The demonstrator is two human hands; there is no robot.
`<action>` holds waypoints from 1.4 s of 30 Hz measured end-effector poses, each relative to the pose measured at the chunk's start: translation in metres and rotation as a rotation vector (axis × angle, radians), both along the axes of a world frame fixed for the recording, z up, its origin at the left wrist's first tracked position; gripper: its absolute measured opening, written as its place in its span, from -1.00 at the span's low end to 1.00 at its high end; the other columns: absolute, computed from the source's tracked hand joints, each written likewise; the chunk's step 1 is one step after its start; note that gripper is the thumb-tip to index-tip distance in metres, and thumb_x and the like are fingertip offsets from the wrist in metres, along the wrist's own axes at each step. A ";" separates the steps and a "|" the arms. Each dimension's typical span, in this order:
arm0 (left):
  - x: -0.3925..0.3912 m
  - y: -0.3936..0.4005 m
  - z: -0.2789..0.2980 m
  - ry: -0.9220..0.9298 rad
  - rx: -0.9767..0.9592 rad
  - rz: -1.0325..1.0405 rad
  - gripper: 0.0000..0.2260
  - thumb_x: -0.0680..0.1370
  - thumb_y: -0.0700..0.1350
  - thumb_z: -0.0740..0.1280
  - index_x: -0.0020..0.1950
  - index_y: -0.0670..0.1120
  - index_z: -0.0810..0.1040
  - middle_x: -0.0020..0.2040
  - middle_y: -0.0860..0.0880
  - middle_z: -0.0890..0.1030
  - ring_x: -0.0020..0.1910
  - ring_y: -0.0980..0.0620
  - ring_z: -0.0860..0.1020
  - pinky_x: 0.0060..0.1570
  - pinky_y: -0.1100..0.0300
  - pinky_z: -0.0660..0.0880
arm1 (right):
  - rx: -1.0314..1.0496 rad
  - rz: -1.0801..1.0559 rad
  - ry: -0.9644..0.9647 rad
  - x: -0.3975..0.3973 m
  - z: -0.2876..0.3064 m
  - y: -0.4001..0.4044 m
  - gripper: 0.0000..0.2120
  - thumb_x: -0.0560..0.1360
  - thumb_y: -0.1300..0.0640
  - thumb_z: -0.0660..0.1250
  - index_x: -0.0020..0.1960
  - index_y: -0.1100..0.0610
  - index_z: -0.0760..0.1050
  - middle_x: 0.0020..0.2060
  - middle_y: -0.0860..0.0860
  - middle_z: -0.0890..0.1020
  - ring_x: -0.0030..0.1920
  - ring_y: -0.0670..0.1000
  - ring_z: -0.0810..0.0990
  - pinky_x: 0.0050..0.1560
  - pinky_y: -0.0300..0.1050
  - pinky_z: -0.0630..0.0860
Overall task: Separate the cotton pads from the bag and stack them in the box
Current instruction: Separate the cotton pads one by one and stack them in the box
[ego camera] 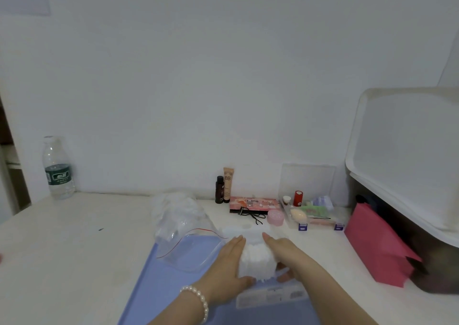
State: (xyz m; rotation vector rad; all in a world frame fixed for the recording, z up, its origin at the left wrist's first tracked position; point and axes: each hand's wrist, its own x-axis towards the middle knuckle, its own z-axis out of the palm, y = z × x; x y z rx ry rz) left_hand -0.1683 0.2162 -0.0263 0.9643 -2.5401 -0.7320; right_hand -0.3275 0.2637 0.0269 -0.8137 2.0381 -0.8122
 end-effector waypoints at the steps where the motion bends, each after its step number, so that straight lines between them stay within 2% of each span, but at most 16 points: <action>1: 0.000 0.000 0.001 0.009 -0.003 -0.005 -0.21 0.52 0.09 0.32 0.55 -0.02 -0.13 0.56 0.06 -0.11 0.52 0.12 -0.13 0.46 0.24 -0.13 | 0.004 0.007 -0.010 0.001 -0.002 -0.001 -0.51 0.55 -0.23 0.07 0.17 0.16 0.42 -0.03 0.15 0.58 -0.05 0.13 0.60 -0.10 0.01 0.60; 6: 0.003 0.005 0.007 0.024 -0.072 0.004 -0.29 0.56 0.14 0.23 0.55 -0.02 -0.10 0.55 0.09 -0.08 0.52 0.14 -0.10 0.44 0.29 -0.12 | 0.030 0.084 0.145 0.004 -0.008 -0.006 -0.46 0.56 -0.23 0.03 0.30 0.17 0.34 0.13 0.12 0.49 0.04 0.12 0.54 -0.11 -0.03 0.59; 8: 0.008 0.011 0.014 0.055 -0.242 0.030 -0.43 0.60 0.21 0.03 0.52 -0.07 0.13 0.53 0.03 0.12 0.50 0.08 0.10 0.46 0.22 0.07 | 0.021 0.116 0.265 0.003 -0.010 -0.005 -0.43 0.55 -0.25 0.02 0.35 0.16 0.29 0.21 0.10 0.46 0.03 0.08 0.50 -0.12 -0.09 0.53; 10: 0.019 0.013 0.018 0.203 -0.510 0.068 -0.58 0.62 0.13 0.01 0.23 -0.08 0.50 0.27 -0.04 0.49 0.25 0.00 0.44 0.20 0.11 0.42 | 0.042 0.152 0.459 0.003 -0.008 -0.003 -0.40 0.54 -0.28 0.00 0.35 0.14 0.29 0.23 0.09 0.47 0.06 0.05 0.48 0.02 -0.09 0.49; 12: 0.038 0.012 0.021 0.288 -0.740 0.084 -0.90 0.47 -0.07 0.28 -0.18 -0.05 0.55 0.02 -0.04 0.58 0.05 -0.01 0.46 0.02 0.08 0.39 | 0.021 0.142 0.623 0.009 0.001 0.000 -0.43 0.54 -0.27 0.01 0.35 0.11 0.29 0.24 0.06 0.48 0.14 0.05 0.49 0.07 -0.11 0.44; 16: 0.082 0.001 0.028 -0.047 -0.834 0.274 -0.87 0.15 -0.22 0.41 -0.49 -0.02 0.51 0.23 -0.16 0.56 0.28 -0.27 0.42 0.29 -0.14 0.18 | -0.530 0.138 0.675 0.043 0.025 0.008 -0.84 0.55 0.05 0.21 0.09 0.04 0.49 -0.02 -0.04 0.58 -0.09 -0.07 0.52 -0.14 -0.26 0.38; 18: 0.104 -0.012 0.028 -0.239 -0.752 0.322 -0.79 0.02 -0.24 0.47 -0.43 0.00 0.59 0.22 -0.16 0.58 0.16 -0.32 0.54 0.16 -0.19 0.40 | -0.695 0.327 0.543 0.072 0.030 0.010 -0.88 0.51 0.20 0.25 -0.05 0.07 0.56 -0.18 -0.05 0.61 -0.22 -0.10 0.51 -0.20 -0.32 0.40; 19: 0.113 -0.021 0.028 -0.309 -0.694 0.354 -0.65 -0.07 -0.25 0.50 -0.34 -0.01 0.65 0.15 -0.14 0.62 -0.02 -0.24 0.64 -0.11 -0.09 0.57 | -0.699 0.444 0.497 0.086 0.029 0.009 -0.85 0.50 0.24 0.26 -0.04 0.10 0.59 -0.19 -0.04 0.63 -0.22 -0.10 0.53 -0.18 -0.33 0.42; 21: 0.129 -0.039 0.030 -0.348 -0.628 0.396 -0.40 -0.17 -0.28 0.54 -0.14 -0.07 0.68 0.06 -0.09 0.66 -0.43 -0.04 0.61 -0.62 0.20 0.45 | -0.661 0.639 0.495 0.109 0.019 -0.001 -0.79 0.53 0.24 0.21 0.04 0.17 0.61 -0.09 0.02 0.66 -0.09 -0.10 0.57 -0.02 -0.27 0.47; 22: 0.136 -0.046 0.034 -0.332 -0.653 0.390 -0.36 -0.16 -0.30 0.54 -0.07 -0.10 0.67 0.06 -0.07 0.66 -0.54 -0.02 0.55 -0.70 0.24 0.34 | -0.643 0.692 0.526 0.118 0.015 -0.008 -0.75 0.55 0.24 0.17 0.10 0.20 0.58 -0.01 0.06 0.65 0.00 -0.07 0.58 0.09 -0.22 0.47; 25: 0.148 -0.062 0.053 -0.218 -0.649 0.378 -0.43 0.03 -0.36 0.53 0.03 -0.13 0.64 0.09 -0.05 0.65 -0.60 -0.09 0.50 -0.68 0.27 0.30 | -0.565 0.630 0.530 0.135 0.014 -0.032 -0.68 0.57 0.26 0.07 0.21 0.20 0.52 0.12 0.09 0.60 0.16 0.05 0.53 0.19 -0.17 0.41; 29: 0.152 -0.071 0.083 -0.151 -0.677 0.417 -0.45 0.09 -0.34 0.54 0.07 -0.13 0.61 0.09 -0.04 0.64 -0.56 -0.10 0.54 -0.67 0.20 0.35 | -0.417 0.477 0.732 0.146 0.024 -0.061 -0.82 0.50 0.32 0.08 -0.10 0.17 0.43 -0.04 0.09 0.55 -0.04 0.11 0.49 -0.13 -0.12 0.36; 32: 0.153 -0.079 0.087 -0.092 -0.574 0.434 -0.49 0.36 -0.32 0.36 0.32 -0.11 0.49 0.35 -0.03 0.48 -0.28 -0.23 0.61 -0.38 0.07 0.43 | -0.360 0.514 0.857 0.160 0.029 -0.075 -0.68 0.47 0.36 0.11 0.21 0.22 0.37 0.26 0.10 0.38 0.17 0.12 0.47 0.07 -0.10 0.40; 35: 0.152 -0.087 0.080 -0.074 -0.535 0.450 -0.40 0.41 -0.38 0.21 0.45 -0.09 0.34 0.46 0.00 0.33 -0.05 -0.25 0.59 -0.18 0.04 0.50 | -0.342 0.702 0.888 0.171 0.024 -0.103 -0.61 0.52 0.31 0.10 0.35 0.23 0.28 0.45 0.12 0.19 0.38 0.11 0.31 0.25 -0.10 0.33; 39: 0.144 -0.091 0.074 -0.101 -0.439 0.427 -0.37 0.43 -0.38 0.15 0.50 -0.09 0.23 0.51 0.02 0.21 0.17 -0.19 0.52 0.04 0.02 0.49 | -0.172 0.788 1.001 0.174 0.016 -0.143 -0.63 0.55 0.22 0.17 0.35 0.22 0.32 0.52 0.15 -0.13 0.50 0.15 -0.04 0.46 0.03 0.06; 42: 0.142 -0.093 0.072 -0.023 -0.444 0.373 -0.41 0.41 -0.38 0.14 0.46 -0.15 0.31 0.47 -0.05 0.30 0.11 -0.23 0.56 -0.01 -0.01 0.53 | -0.154 0.798 1.211 0.179 0.008 -0.156 -0.64 0.56 0.09 0.16 0.32 0.17 0.40 0.49 0.15 0.02 0.46 0.19 0.04 0.41 0.13 0.11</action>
